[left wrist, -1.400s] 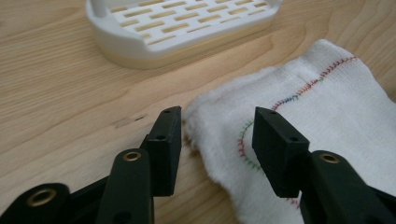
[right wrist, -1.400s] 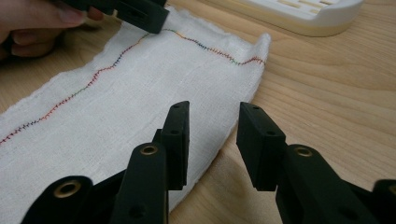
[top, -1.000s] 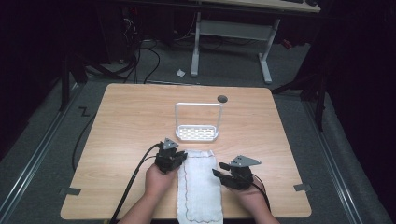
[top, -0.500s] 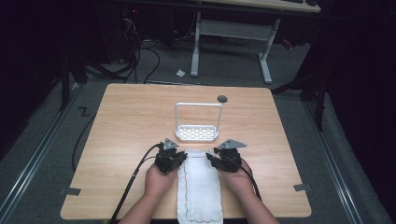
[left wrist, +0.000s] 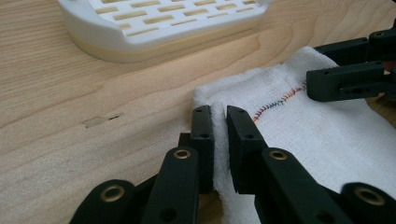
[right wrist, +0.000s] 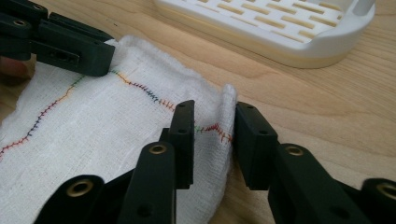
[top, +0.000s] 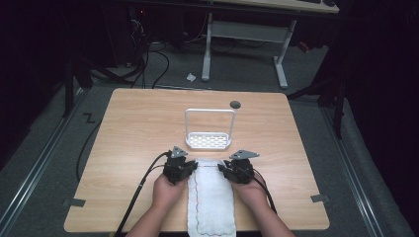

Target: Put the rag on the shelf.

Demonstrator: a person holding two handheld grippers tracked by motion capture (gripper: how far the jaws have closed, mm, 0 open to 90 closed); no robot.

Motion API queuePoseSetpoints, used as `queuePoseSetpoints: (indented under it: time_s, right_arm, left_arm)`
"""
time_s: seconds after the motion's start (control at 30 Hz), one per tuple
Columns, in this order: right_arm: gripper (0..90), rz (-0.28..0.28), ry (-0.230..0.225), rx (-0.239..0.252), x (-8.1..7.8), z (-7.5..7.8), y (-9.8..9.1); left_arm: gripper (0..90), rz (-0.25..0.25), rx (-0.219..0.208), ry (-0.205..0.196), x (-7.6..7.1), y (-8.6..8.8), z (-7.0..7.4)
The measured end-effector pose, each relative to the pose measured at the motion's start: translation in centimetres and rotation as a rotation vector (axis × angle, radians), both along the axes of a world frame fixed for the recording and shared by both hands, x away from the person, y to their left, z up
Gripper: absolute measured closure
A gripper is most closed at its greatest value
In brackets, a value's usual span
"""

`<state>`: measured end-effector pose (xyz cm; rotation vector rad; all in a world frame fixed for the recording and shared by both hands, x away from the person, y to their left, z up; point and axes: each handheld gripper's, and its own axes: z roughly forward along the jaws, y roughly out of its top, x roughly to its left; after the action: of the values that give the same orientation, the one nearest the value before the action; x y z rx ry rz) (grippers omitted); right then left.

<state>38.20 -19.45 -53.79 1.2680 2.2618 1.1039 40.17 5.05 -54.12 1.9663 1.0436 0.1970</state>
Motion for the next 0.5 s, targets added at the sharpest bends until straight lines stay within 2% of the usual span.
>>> queuePoseSetpoints:
  time_s: [0.1,0.17,0.23,0.33,0.5]
  right_arm:
    - [77.8,0.008,-0.004,0.000,-0.15,-0.03,0.23]
    - [78.9,0.008,-0.004,0.002,-0.17,-0.04,0.27]
    - [82.5,0.018,-0.021,-0.025,-0.36,0.00,0.54]
    - [84.4,0.017,-0.028,-0.036,-0.46,0.03,0.70]
    - [85.8,0.018,-0.015,-0.008,-0.30,0.00,0.46]
  left_arm:
    - [81.7,-0.002,-0.001,0.001,-0.01,0.01,0.00]
    - [81.7,-0.002,0.000,0.001,-0.02,0.00,0.00]
    - [81.7,-0.001,0.003,-0.002,-0.05,-0.02,0.00]
    - [81.8,-0.001,0.007,-0.006,-0.10,-0.06,0.02]
    - [82.5,-0.002,0.009,-0.008,-0.13,-0.09,0.03]
